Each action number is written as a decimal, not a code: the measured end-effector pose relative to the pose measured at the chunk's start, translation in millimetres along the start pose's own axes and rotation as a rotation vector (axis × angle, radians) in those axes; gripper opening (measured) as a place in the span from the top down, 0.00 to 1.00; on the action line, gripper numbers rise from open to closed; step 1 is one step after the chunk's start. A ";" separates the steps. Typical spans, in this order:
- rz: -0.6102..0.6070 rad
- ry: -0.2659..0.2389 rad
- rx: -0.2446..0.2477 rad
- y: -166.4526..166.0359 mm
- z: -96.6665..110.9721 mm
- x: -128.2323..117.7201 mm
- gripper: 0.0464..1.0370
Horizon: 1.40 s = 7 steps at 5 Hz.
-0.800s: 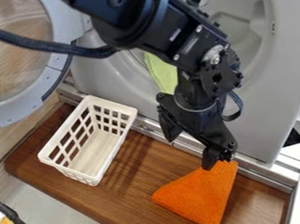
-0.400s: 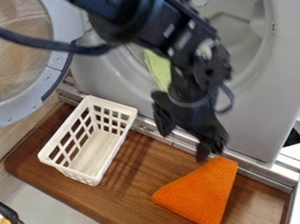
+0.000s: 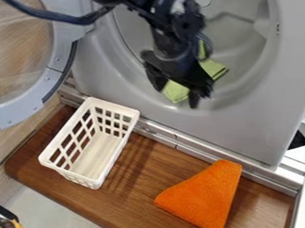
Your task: Take the green cloth from the washing machine and put it in the basket.
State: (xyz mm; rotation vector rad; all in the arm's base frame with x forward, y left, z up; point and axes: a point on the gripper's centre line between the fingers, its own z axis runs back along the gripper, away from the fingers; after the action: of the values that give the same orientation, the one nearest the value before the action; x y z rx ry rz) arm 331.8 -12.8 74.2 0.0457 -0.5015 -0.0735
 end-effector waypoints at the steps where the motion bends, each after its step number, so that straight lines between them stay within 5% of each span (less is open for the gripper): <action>1: 0.049 -0.078 0.033 14.3 -22.8 23.8 0.04; 3: 0.152 -0.158 0.024 32.7 -45.8 57.6 0.04; 6: 0.152 -0.068 0.049 18.5 -69.0 41.2 0.09; 7: 0.130 -0.063 0.051 11.7 -66.4 33.7 0.37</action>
State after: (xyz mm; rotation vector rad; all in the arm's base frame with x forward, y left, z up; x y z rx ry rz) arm 394.0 -2.2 32.9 0.0611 -0.5684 0.0658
